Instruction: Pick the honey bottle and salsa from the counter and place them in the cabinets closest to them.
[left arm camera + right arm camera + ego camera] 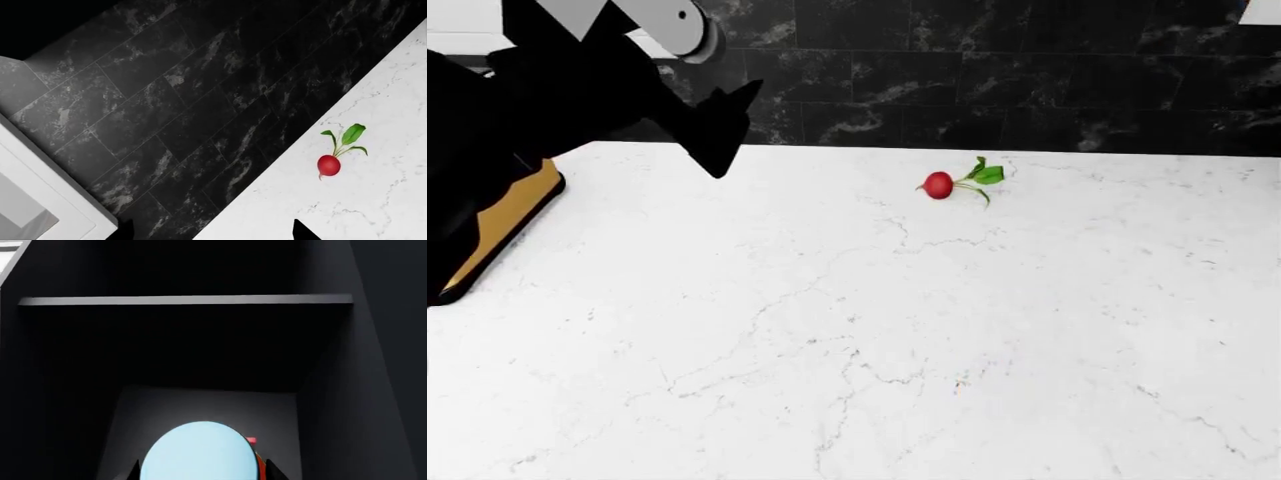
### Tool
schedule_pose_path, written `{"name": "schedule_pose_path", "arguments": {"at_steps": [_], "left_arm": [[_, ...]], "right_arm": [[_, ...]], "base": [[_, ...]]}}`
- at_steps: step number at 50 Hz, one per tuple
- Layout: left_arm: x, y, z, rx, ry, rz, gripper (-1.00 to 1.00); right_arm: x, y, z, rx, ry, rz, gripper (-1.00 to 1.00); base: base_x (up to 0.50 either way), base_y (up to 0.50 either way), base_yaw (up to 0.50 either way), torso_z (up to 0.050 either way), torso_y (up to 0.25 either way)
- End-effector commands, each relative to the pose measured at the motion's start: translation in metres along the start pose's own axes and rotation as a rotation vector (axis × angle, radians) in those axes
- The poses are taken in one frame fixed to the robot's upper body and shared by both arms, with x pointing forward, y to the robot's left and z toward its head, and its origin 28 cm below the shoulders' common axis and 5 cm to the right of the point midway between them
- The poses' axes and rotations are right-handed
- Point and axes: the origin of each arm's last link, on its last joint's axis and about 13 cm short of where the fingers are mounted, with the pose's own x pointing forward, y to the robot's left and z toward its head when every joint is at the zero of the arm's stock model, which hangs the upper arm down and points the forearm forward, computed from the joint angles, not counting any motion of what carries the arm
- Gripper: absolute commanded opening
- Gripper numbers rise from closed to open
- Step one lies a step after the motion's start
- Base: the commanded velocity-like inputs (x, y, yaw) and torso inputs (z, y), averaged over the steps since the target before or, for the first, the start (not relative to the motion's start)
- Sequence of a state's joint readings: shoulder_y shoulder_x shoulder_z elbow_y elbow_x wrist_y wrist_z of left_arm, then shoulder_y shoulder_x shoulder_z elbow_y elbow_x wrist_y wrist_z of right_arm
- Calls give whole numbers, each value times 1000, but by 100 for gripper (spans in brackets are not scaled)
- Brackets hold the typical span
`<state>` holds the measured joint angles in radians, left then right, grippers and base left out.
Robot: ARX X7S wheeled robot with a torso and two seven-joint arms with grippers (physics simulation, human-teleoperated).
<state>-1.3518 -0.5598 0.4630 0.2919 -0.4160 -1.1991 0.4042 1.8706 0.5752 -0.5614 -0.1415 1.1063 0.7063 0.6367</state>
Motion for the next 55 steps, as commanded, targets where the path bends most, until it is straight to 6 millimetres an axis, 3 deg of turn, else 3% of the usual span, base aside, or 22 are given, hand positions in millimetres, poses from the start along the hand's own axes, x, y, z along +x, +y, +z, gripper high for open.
{"name": "schedule_pose_path", "arguments": {"at_steps": [1,24,55], "left_arm": [[0,0,0,0,2,-1,100],[1,2,2,4,-4,0,100],[1,1,-2,-2,1,0,100]], "right_arm": [[27,-2,2,-26,-50,-36,-100],[86,5,8,2,-19,-67,-100],[121,6,6,102,191,-78,-100]], "base": [[0,0,0,0,0],[0,0,0,0,1],[0,0,0,0,0]]}}
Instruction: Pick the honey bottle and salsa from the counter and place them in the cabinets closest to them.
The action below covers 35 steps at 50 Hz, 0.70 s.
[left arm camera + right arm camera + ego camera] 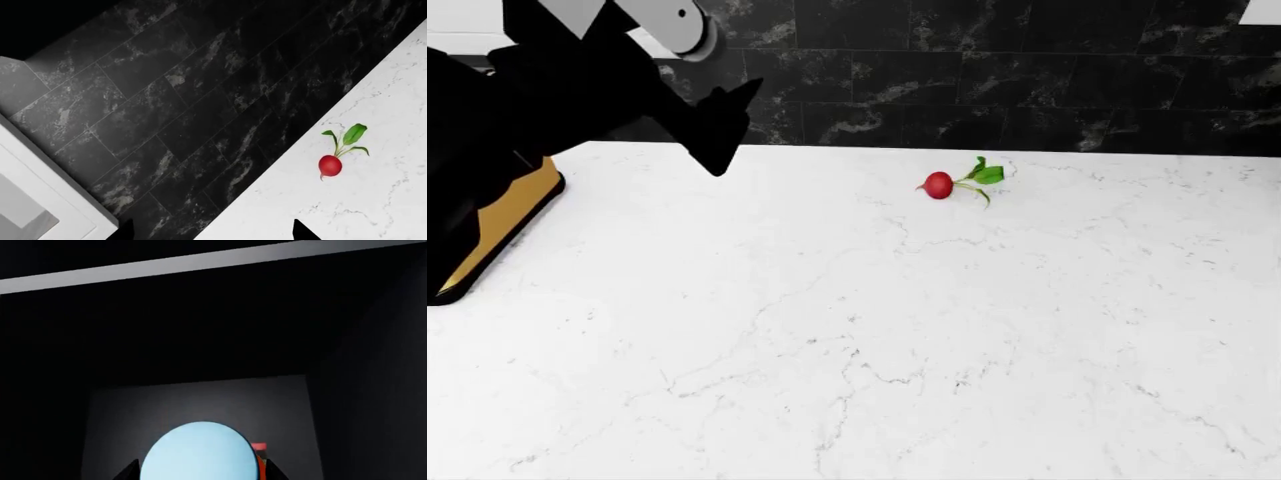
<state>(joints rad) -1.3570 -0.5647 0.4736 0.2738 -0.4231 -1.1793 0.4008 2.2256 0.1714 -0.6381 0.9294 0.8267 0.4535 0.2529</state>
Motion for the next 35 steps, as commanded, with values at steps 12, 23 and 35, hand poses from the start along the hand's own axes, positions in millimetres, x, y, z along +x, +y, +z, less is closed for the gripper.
{"name": "schedule_pose_path", "arguments": {"at_steps": [12,23,35], "left_arm": [[1,0,-3,-3,5,0,100],[0,0,-2,-4,7,1,100],[-1,0,-2,-5,10,1,100]], "right_arm": [[10,-2,2,14,104,-24,-100],[9,-4,-4,17,170,-53,-100],[7,-5,-10,11,229,-63,-100]], "base": [[0,0,0,0,1],[0,0,0,0,1],[0,0,0,1,0]]}}
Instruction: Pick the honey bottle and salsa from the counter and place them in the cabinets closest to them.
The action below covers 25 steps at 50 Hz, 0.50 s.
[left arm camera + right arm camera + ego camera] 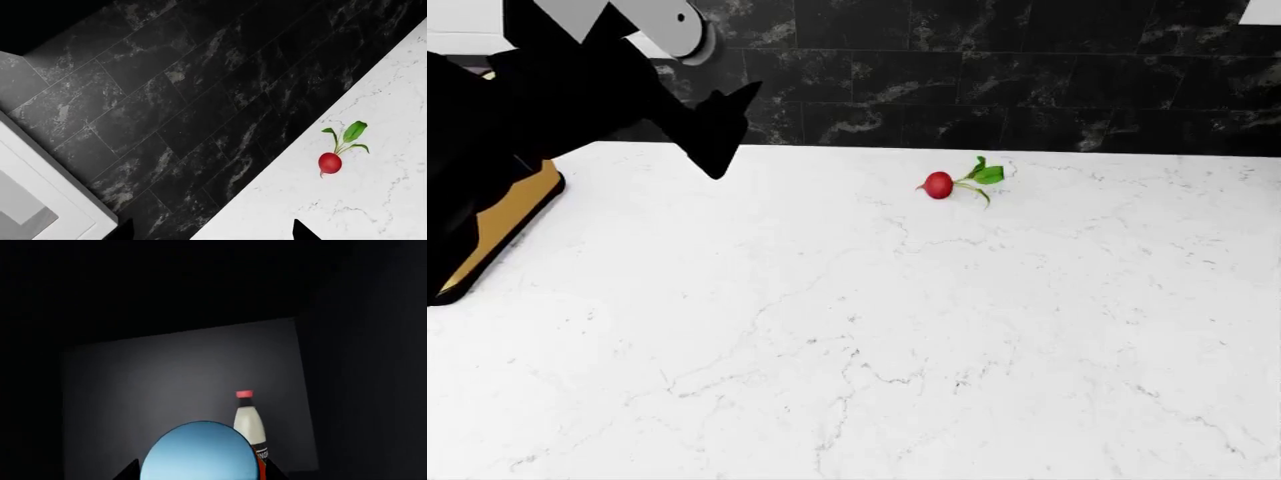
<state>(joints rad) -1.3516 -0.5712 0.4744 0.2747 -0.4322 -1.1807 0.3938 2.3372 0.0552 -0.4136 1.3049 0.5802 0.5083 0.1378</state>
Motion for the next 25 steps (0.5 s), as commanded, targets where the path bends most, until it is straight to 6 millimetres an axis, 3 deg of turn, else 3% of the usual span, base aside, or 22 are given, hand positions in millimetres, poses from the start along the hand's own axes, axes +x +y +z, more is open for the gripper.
{"name": "schedule_pose_path", "arguments": {"at_steps": [1,25], "left_arm": [[-1,0,0,-1,2,0,100],[0,-1,-2,-1,5,-3,100]], "right_arm": [[-1,-1,-2,-32,44,-8,-100],[-1,-7,-17,-55,155,-39,-100]], "base": [[0,0,0,0,0],[0,0,0,0,1]]}}
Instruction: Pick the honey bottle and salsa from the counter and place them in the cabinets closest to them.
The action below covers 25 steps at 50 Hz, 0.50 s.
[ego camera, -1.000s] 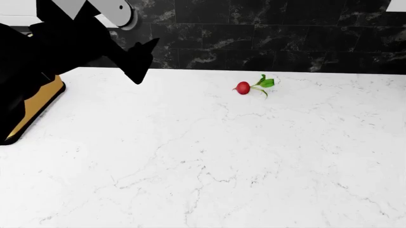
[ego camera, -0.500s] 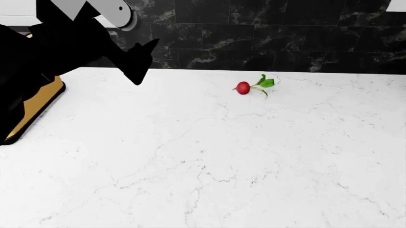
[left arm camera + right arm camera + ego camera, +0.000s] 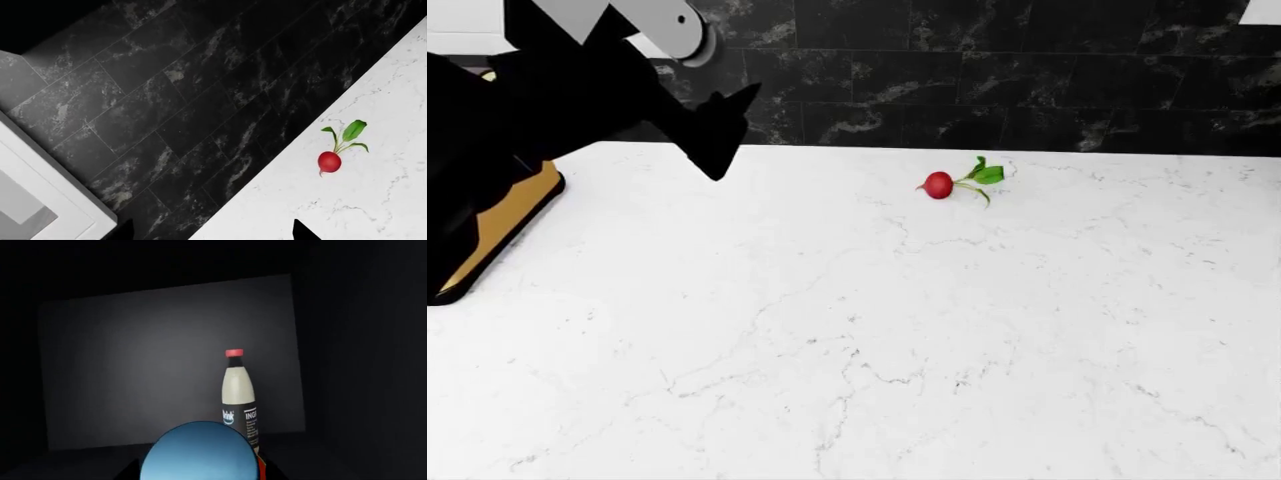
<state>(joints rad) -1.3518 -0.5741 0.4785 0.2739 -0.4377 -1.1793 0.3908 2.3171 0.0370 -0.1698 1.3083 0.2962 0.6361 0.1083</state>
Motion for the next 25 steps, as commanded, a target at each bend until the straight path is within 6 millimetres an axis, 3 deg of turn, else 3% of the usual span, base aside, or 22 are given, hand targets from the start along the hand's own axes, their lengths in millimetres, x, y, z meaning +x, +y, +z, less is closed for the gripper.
{"name": "schedule_pose_path", "arguments": {"at_steps": [1,22,23,25], "left_arm": [[0,-1,-1,-1,3,-1,100],[0,-1,-3,-3,4,-1,100],[0,-1,-3,-3,4,-1,100],[0,-1,-3,-3,5,-1,100]], "right_arm": [[0,-3,-4,-27,34,-10,-100],[1,-6,-11,-31,74,-19,-100],[1,-6,-11,-32,74,-19,100],[1,-6,-11,-33,74,-18,100]], "base": [[0,0,0,0,0],[0,0,-1,0,0],[0,0,-3,0,0],[0,0,0,0,0]]}}
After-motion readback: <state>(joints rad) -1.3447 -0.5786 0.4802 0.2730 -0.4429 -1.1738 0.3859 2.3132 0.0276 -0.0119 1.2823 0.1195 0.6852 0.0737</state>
